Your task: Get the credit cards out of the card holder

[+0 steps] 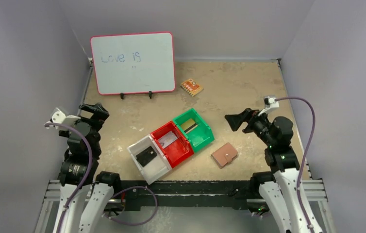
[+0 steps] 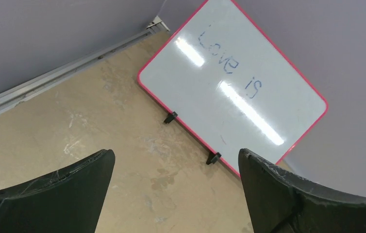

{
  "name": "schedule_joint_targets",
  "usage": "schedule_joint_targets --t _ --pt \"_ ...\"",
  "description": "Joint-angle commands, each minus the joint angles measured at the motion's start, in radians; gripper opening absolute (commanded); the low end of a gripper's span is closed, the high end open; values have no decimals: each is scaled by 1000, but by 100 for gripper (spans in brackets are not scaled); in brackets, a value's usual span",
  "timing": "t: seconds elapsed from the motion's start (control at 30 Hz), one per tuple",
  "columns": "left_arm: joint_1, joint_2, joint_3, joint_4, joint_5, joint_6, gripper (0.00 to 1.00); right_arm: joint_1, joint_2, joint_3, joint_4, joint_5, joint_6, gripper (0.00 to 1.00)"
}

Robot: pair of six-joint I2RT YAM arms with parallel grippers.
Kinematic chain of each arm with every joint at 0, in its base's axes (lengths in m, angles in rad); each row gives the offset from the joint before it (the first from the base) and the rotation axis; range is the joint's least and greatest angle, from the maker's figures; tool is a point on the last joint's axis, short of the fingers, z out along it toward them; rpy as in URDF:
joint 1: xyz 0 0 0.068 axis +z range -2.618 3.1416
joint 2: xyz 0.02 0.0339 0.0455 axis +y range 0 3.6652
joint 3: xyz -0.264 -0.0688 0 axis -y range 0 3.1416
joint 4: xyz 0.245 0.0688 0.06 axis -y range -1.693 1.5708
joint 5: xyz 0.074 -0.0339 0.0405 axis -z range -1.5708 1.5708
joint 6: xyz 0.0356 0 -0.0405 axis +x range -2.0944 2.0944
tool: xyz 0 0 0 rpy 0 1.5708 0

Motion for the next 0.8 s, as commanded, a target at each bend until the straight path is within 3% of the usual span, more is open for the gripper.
schedule_joint_targets --t 0.0,0.3,0.57,0.77 --pt "2 17 40 -146 -62 -84 100 2 128 65 -8 -224 -108 100" --pt "2 104 106 -466 -15 -309 100 20 444 174 3 -281 -184 100" --pt "2 102 98 -557 151 -358 100 198 643 335 -100 -26 -212 100" --pt "2 90 117 -663 211 -383 100 300 730 382 -67 72 -209 100"
